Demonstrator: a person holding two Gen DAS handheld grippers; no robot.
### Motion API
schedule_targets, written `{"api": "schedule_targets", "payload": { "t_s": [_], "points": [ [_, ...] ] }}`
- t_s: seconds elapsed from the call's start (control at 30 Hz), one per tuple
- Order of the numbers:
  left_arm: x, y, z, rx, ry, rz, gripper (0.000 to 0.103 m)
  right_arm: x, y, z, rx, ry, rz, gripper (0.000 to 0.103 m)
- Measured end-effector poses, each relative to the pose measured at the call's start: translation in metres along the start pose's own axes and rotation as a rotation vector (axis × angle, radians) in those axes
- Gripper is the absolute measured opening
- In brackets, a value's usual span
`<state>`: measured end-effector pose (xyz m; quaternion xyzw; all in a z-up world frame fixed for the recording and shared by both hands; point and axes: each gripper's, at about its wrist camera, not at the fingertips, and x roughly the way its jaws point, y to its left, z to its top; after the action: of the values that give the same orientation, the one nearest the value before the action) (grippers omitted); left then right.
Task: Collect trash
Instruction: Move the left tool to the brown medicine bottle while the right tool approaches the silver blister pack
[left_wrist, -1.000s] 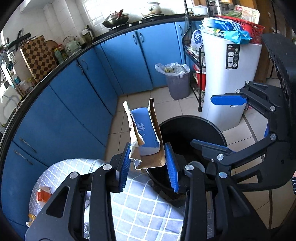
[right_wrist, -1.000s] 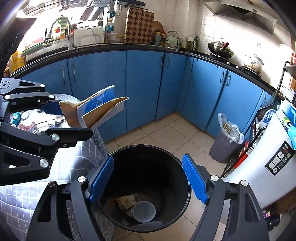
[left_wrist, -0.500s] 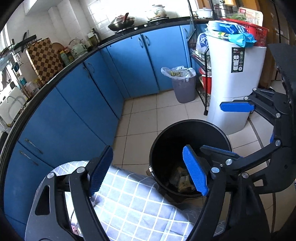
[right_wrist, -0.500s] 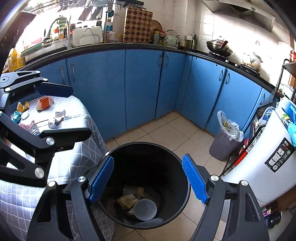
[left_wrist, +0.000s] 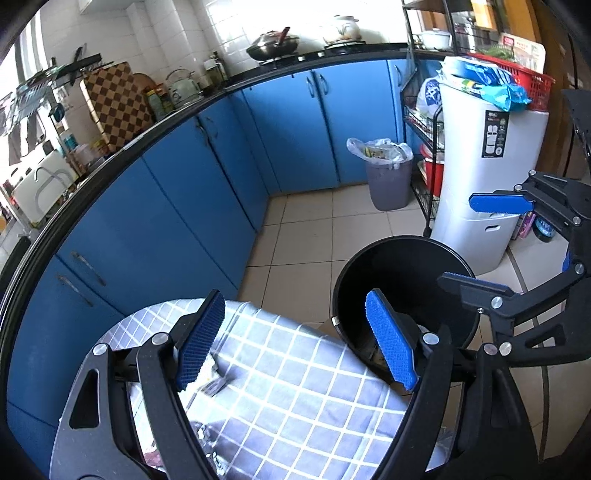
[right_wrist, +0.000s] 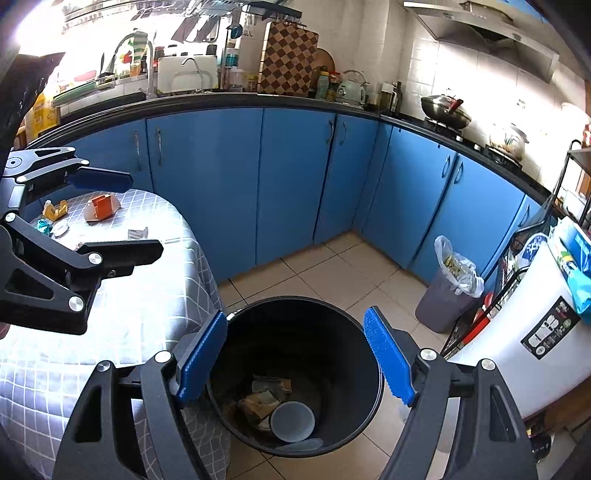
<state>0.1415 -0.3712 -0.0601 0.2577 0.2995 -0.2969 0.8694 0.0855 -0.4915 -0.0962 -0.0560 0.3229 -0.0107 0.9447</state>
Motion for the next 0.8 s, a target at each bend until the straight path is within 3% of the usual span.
{"api": "schedule_targets", "payload": {
  "t_s": [0.27, 0.5, 0.6, 0.8],
  "points": [
    [-0.025, 0.034, -0.028, -0.061, -0.003, 0.053, 0.083, -0.008, 0.034, 0.013, -0.048, -0.016, 0.044, 0.075],
    [-0.051, 0.079, -0.072, -0.147, 0.02, 0.123, 0.087, -0.006, 0.093, 0.026, -0.136, -0.013, 0.128, 0.075],
    [-0.06, 0.096, -0.093, -0.177, 0.041, 0.154, 0.088, -0.004, 0.116, 0.03, -0.164, -0.013, 0.159, 0.085],
    [-0.08, 0.132, -0.139, -0.249, 0.073, 0.202, 0.095, 0.005, 0.165, 0.038, -0.222, 0.007, 0.228, 0.087]
  ]
}}
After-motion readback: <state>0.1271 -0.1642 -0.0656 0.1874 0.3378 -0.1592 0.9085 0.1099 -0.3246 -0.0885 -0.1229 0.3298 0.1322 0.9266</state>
